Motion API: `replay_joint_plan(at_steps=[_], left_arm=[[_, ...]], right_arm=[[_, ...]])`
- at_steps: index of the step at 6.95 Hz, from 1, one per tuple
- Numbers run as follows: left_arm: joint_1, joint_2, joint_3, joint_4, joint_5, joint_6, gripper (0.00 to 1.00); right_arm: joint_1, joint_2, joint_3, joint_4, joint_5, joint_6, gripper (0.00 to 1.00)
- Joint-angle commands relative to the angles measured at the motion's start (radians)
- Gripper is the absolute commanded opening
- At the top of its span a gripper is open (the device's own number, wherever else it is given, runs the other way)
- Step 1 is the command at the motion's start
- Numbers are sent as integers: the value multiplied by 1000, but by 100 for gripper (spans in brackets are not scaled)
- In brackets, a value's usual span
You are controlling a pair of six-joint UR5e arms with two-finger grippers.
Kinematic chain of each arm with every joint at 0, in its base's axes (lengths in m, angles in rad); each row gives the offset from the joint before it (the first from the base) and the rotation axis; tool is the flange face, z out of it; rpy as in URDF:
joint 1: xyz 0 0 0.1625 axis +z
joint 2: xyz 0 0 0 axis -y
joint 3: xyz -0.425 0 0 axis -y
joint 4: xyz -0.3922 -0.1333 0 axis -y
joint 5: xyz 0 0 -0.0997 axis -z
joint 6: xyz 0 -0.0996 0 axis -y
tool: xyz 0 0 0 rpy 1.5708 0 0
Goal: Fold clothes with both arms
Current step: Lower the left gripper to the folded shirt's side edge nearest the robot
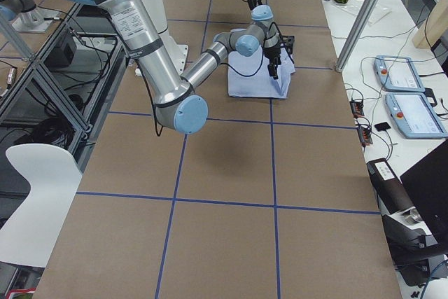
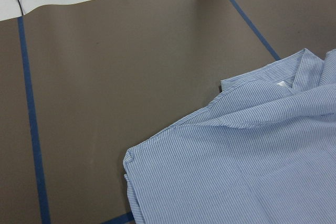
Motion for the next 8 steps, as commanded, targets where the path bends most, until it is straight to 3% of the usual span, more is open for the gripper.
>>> replay_joint_plan(at_steps=[1, 8], left_arm=[[149, 88, -22, -81, 92, -119, 100], [252, 91, 50, -92, 96, -201, 100]], right_arm=[[1, -14, 19, -1, -3, -1, 100], [-10, -24, 20, 4, -31, -1, 100]])
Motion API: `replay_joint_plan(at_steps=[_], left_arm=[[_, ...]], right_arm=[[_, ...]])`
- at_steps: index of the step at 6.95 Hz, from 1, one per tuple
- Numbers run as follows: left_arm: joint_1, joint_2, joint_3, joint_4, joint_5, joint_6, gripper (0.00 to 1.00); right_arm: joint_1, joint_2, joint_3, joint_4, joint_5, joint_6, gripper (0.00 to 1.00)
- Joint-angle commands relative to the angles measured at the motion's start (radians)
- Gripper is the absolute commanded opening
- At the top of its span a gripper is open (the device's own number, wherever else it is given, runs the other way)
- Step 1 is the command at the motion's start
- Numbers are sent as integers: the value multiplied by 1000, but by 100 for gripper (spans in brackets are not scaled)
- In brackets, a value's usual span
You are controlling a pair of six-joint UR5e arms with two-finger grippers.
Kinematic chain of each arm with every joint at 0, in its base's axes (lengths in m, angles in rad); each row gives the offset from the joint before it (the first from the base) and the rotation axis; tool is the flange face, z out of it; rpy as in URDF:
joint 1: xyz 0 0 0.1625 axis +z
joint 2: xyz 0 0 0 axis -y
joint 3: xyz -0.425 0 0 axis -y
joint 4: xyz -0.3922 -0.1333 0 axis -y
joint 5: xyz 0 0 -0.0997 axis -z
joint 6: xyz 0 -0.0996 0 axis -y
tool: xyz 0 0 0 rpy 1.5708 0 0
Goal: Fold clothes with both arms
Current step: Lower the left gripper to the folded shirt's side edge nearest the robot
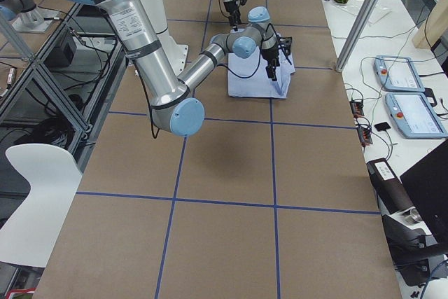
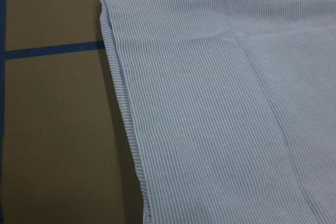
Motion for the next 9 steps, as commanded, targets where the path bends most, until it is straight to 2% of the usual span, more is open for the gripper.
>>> replay_joint_plan(at_steps=[1, 3, 8, 9], left_arm=[[43, -4, 5, -1, 0, -30, 97], [52, -7, 8, -1, 0, -34, 91], [52, -1, 20, -9, -1, -27, 91], [52, 9, 29, -59, -1, -25, 91]], right_arm=[[-1, 0, 0, 0, -1, 0, 100], [-1, 0, 0, 0, -1, 0, 100], [-6, 0, 0, 2, -9, 0, 100], [-7, 0, 0, 2, -15, 0, 100]])
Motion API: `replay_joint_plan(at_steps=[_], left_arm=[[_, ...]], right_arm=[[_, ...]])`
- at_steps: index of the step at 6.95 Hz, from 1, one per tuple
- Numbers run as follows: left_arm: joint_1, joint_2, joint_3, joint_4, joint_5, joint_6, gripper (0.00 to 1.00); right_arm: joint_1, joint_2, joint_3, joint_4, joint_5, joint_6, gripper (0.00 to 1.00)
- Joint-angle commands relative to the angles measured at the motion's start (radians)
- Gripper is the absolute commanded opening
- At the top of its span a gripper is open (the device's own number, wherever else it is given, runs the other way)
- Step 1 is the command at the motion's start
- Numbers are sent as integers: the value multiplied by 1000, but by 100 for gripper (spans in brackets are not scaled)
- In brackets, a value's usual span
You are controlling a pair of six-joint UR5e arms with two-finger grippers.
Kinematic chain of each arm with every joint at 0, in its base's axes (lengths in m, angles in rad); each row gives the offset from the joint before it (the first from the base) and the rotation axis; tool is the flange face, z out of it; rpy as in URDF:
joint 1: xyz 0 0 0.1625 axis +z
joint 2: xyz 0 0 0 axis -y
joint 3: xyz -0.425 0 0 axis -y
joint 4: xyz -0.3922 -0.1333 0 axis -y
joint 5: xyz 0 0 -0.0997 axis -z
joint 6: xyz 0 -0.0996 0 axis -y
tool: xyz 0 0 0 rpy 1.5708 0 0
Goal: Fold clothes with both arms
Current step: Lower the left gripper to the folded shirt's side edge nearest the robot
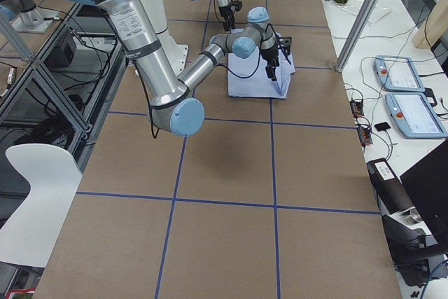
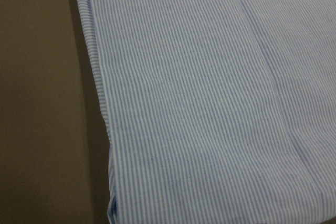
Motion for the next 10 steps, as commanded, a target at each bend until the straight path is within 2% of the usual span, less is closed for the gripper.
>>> replay_joint_plan(at_steps=[1, 2, 3, 4, 5, 6, 8, 10], left_arm=[[0, 9, 34, -65, 0, 1, 90], [0, 7, 33, -85, 0, -9, 80], [0, 7, 33, -87, 0, -10, 60], [-2, 9, 29, -89, -2, -9, 32], [-3, 10, 24, -89, -5, -7, 11], [-5, 10, 22, -89, -5, -3, 0], [-23, 33, 19, -89, -2, 5, 0], [-145, 29, 48, -87, -2, 138, 0]], right_arm=[[-5, 0, 0, -1, -6, 0, 100], [-6, 0, 0, -1, -9, 0, 100], [-9, 2, 0, -1, -16, 0, 100], [-11, 2, 0, -1, -16, 0, 100], [-11, 3, 0, 0, -16, 0, 100], [-11, 2, 0, -1, -16, 0, 100], [-12, 2, 0, 0, -16, 0, 100], [-20, 2, 0, 2, -18, 2, 100]])
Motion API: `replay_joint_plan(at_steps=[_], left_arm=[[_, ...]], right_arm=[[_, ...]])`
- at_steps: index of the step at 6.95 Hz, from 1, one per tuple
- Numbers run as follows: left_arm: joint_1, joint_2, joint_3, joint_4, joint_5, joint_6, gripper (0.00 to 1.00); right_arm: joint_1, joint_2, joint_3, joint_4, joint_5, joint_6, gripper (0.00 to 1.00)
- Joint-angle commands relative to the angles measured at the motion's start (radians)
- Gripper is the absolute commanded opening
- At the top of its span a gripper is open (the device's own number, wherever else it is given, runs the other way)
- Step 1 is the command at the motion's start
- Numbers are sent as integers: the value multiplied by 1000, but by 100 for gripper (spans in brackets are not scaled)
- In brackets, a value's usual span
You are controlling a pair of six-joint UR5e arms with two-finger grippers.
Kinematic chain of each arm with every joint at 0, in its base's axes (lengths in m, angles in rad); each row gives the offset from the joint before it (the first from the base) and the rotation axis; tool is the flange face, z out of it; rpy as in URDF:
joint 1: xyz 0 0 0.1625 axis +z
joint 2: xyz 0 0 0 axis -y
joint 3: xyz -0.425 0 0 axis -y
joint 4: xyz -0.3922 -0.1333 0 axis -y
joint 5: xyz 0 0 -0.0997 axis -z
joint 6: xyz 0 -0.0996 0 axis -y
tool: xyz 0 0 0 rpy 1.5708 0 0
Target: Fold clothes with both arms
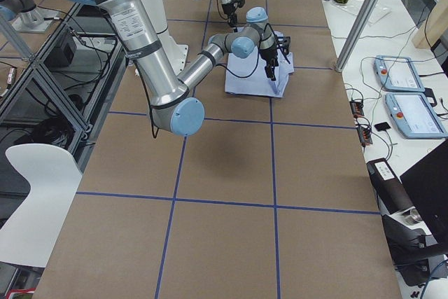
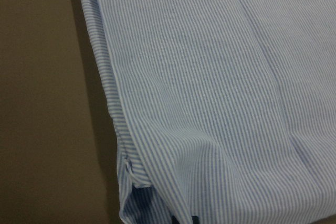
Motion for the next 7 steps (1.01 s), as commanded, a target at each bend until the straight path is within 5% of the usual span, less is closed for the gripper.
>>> replay_joint_plan(at_steps=[1, 4, 6, 7], left_arm=[[-118, -20, 81, -1, 2, 98, 0], [-266, -408, 494, -25, 2, 167, 0], [-333, -636, 862, -200, 4, 165, 0], [-340, -700, 914, -201, 2, 162, 0]], right_arm=[[-12, 0, 0, 3, -1, 3, 100], [-19, 1, 0, 4, -1, 12, 100], [-20, 3, 0, 4, -1, 18, 100], [-23, 3, 3, 4, -1, 20, 100]])
